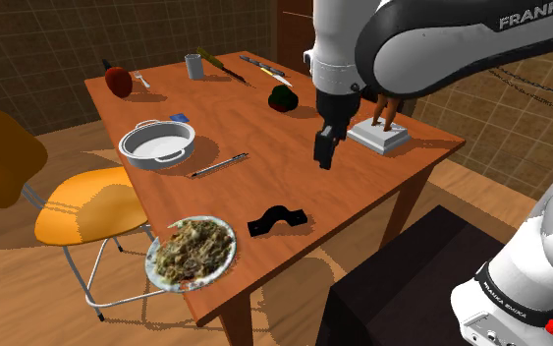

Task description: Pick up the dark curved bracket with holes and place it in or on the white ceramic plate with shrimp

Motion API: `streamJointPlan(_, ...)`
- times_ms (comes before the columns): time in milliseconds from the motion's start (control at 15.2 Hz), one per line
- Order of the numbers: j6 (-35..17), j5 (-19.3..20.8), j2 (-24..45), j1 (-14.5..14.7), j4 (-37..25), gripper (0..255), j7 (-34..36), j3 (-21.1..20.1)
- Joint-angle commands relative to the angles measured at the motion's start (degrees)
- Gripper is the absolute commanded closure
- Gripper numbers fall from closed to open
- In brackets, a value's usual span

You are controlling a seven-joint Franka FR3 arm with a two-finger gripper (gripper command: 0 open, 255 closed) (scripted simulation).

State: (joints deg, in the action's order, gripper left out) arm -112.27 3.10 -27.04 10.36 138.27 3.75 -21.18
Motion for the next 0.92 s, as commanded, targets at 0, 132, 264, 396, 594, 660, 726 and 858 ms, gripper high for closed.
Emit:
streamJointPlan(0,-2.6,0.7,3.3,0.5,-0.6,0,1.2,-2.1)
streamJointPlan(132,-5.0,1.6,6.2,1.0,-1.1,0,2.6,-4.2)
streamJointPlan(264,-7.2,2.9,9.4,1.5,-1.7,0,4.1,-6.3)
streamJointPlan(396,-9.2,4.6,12.7,1.9,-2.5,0,5.9,-8.4)
streamJointPlan(594,-11.9,8.0,18.1,2.4,-4.0,0,9.0,-11.3)
streamJointPlan(660,-12.7,8.4,18.5,2.3,-3.6,0,9.2,-11.3)
streamJointPlan(726,-13.4,8.8,18.9,2.1,-3.2,0,9.5,-11.3)
streamJointPlan(858,-14.9,9.7,19.9,1.9,-2.5,0,10.1,-11.3)
